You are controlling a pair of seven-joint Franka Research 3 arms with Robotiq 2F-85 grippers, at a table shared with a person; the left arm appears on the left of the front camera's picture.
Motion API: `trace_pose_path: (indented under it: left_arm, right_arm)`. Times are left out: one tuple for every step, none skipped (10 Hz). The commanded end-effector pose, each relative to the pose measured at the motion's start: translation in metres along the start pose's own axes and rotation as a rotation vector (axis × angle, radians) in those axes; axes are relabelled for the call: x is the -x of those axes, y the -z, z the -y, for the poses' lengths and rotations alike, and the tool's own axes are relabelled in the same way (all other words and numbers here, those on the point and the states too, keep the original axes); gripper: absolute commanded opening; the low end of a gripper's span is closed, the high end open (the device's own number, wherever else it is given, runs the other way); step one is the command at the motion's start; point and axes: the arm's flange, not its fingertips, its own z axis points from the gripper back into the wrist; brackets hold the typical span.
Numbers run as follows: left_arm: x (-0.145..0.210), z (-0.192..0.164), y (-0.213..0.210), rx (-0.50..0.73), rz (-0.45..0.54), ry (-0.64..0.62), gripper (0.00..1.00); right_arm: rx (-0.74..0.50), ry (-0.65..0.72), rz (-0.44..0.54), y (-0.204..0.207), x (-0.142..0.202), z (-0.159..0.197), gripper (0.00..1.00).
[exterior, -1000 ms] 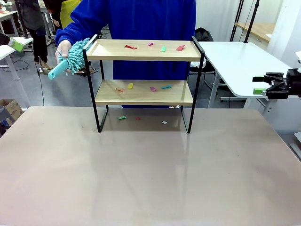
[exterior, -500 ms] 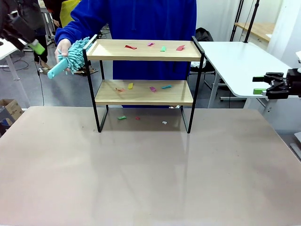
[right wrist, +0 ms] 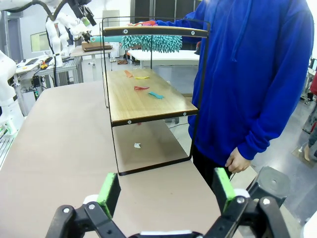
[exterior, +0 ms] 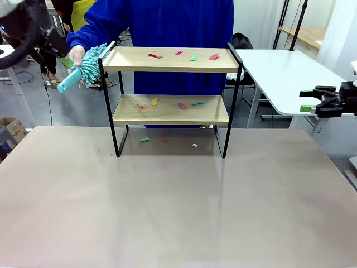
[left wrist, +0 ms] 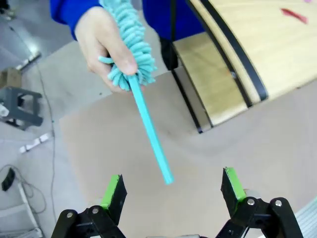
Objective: Clean the shelf.
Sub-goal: Pick up the Duster handed by the human.
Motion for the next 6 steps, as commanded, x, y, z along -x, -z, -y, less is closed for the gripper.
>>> trace_pose_path:
  left_arm:
    - [-0.006, 0.009, 0.025, -0.095, -0.004, -0.05, 1.0]
    - [-0.008, 0.013, 0.035, -0.135, 0.008, -0.055, 1.0]
    - [-0.012, 0.015, 0.045, -0.204, 0.034, -0.071, 1.0]
    - [-0.014, 0.016, 0.052, -0.215, 0.043, -0.066, 1.0]
    - [-0.012, 0.013, 0.06, -0.23, 0.043, -0.083, 1.0]
    - [-0.015, 0.012, 0.065, -0.231, 0.03, -0.074, 1.0]
  right_arm:
    - [-0.004, -0.006, 0.001, 0.001, -0.003, -0.001, 1.0]
    - [-0.004, -0.006, 0.001, 0.001, -0.003, -0.001, 1.0]
    - [-0.004, -0.006, 0.001, 0.001, -0.003, -0.001, 1.0]
    - [-0.004, -0.006, 0.001, 0.001, -0.003, -0.001, 1.0]
    - [-0.004, -0.006, 0.001, 0.001, -0.003, -0.001, 1.0]
    - [-0.004, -0.006, 0.001, 0.001, -0.003, -0.001, 1.0]
